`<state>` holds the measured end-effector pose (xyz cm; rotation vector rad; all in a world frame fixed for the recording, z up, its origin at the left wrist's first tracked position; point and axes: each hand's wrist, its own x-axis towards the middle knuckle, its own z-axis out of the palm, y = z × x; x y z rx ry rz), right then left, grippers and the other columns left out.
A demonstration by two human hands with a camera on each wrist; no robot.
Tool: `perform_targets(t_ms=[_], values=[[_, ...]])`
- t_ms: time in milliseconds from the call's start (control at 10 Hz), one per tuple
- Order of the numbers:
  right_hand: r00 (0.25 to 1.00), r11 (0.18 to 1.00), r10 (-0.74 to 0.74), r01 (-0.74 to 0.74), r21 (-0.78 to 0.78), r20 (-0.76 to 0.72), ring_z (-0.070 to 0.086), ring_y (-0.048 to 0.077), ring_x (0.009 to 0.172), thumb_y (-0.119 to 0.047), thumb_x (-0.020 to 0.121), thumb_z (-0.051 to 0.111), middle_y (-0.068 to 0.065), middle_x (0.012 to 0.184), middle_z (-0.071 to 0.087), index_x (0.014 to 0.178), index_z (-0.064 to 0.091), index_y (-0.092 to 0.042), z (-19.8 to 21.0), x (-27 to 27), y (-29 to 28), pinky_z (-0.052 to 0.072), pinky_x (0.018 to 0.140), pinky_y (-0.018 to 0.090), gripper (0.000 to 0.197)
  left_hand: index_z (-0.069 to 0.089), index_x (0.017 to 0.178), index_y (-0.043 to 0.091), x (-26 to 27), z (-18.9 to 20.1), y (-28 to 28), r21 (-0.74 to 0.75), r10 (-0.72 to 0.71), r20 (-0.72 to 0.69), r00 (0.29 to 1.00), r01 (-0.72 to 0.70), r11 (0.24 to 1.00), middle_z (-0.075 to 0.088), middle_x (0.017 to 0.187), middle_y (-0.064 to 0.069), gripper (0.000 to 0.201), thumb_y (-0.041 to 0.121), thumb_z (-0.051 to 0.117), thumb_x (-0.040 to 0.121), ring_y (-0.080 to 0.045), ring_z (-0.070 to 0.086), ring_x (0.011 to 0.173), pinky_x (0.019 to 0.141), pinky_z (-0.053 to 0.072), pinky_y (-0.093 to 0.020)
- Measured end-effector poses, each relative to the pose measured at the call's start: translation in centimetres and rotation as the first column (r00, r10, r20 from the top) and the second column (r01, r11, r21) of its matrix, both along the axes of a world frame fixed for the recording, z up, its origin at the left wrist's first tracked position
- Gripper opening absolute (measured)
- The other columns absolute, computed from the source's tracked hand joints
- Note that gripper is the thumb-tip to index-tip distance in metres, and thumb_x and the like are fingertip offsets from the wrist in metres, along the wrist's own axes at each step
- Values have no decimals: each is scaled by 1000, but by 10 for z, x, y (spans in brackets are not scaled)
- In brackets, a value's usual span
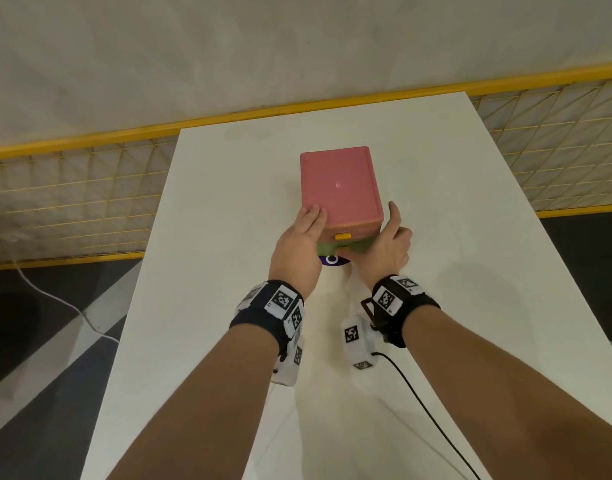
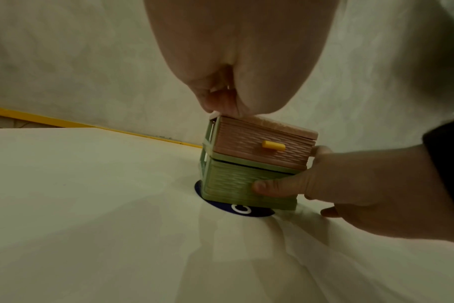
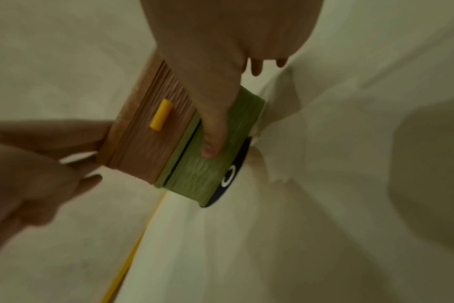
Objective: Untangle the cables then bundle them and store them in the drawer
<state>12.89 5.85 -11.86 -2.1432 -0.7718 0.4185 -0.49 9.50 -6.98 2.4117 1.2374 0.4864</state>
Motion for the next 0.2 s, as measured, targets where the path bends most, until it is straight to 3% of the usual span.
perform_targets(t_ms=[100,200], values=[[996,997,74,-73,-11,51,45,29,114,-34,50,91,11,124,41,147,18,-25,0,0,-7,36,97,46,122,32,150,11,-1,0,2,-13,-4,24,1000,5,1000,28,158,-6,75,-20,38,82,-20,17,149,118,14,-25],[989,992,116,-120,35,96,43,29,114,-29,57,88,10,123,39,148,15,-27,14,1,-9,34,100,47,117,37,148,11,-5,9,1,-110,20,88,996,-10,994,30,157,-6,73,-21,35,82,-18,20,148,114,11,-15]])
